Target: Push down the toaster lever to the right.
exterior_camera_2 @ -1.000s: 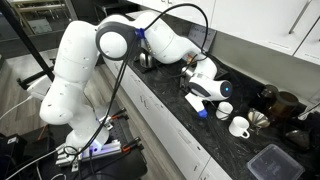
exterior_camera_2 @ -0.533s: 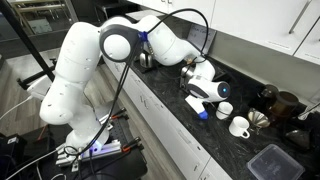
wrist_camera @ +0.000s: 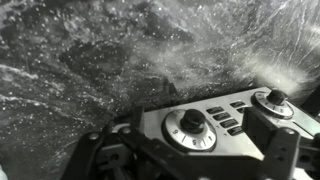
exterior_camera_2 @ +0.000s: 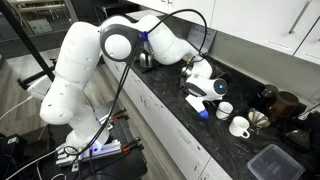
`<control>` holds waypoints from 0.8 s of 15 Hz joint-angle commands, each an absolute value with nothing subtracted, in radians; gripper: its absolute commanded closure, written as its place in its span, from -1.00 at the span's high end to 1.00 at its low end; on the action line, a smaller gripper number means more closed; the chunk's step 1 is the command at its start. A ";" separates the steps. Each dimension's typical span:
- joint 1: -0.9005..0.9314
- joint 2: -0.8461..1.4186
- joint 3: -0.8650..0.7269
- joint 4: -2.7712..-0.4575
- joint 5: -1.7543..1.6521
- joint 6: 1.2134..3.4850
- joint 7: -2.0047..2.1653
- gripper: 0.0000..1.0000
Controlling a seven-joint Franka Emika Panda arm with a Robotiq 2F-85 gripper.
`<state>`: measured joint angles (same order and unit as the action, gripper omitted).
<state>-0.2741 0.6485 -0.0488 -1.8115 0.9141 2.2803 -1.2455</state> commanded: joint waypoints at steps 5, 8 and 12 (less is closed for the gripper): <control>-0.239 0.568 -0.040 -1.913 0.898 2.439 -1.164 1.00; -0.232 0.539 -0.038 -1.941 0.884 2.461 -1.139 1.00; -0.233 0.501 -0.039 -1.979 0.865 2.452 -1.108 1.00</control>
<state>-0.2304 0.5529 -0.0452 -1.9173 0.8923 2.4338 -1.1400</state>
